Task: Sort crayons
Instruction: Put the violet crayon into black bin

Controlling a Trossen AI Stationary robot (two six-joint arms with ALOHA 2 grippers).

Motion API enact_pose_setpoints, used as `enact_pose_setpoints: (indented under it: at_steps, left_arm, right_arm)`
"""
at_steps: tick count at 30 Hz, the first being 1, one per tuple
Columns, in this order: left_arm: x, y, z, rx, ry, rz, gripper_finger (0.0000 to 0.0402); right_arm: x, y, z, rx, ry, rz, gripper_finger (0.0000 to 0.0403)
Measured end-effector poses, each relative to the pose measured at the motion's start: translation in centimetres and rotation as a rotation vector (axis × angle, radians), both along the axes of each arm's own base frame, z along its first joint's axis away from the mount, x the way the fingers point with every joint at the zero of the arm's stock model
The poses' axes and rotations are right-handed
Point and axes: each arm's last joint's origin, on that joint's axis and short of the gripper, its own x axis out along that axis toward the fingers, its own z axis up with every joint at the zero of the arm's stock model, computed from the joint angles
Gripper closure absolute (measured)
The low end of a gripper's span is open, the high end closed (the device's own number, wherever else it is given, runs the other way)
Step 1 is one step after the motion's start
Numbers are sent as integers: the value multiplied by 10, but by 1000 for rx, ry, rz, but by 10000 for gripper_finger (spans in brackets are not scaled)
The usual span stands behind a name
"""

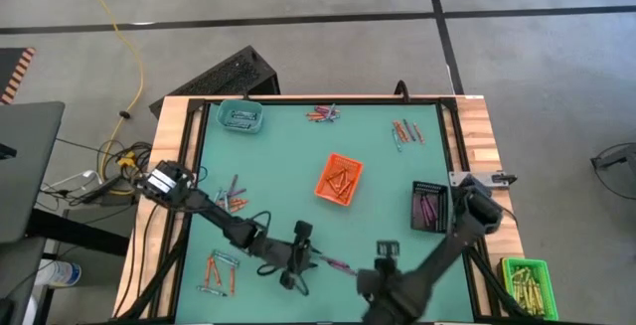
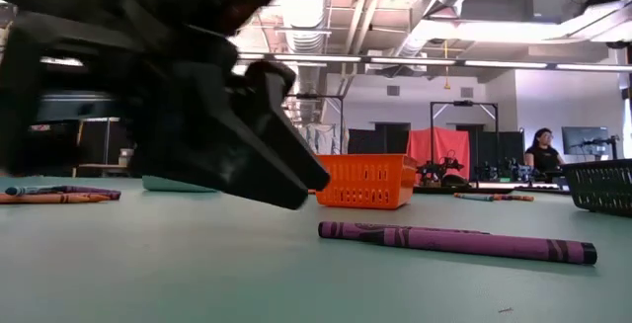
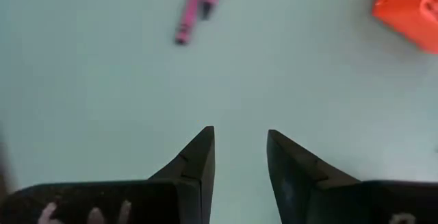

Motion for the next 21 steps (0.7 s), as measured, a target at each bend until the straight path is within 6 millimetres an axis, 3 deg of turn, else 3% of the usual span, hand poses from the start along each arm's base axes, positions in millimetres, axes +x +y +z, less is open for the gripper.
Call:
enact_pose_setpoints:
  at_steps: [8,21]
  left_arm:
    - [12,22,0,-118,50,11,253]
    - [22,10,13,-170,147,99,253]
  right_arm:
    - [-38,43,-1,102,-133,-93,278]
    - [-67,66,0,117,-260,-129,278]
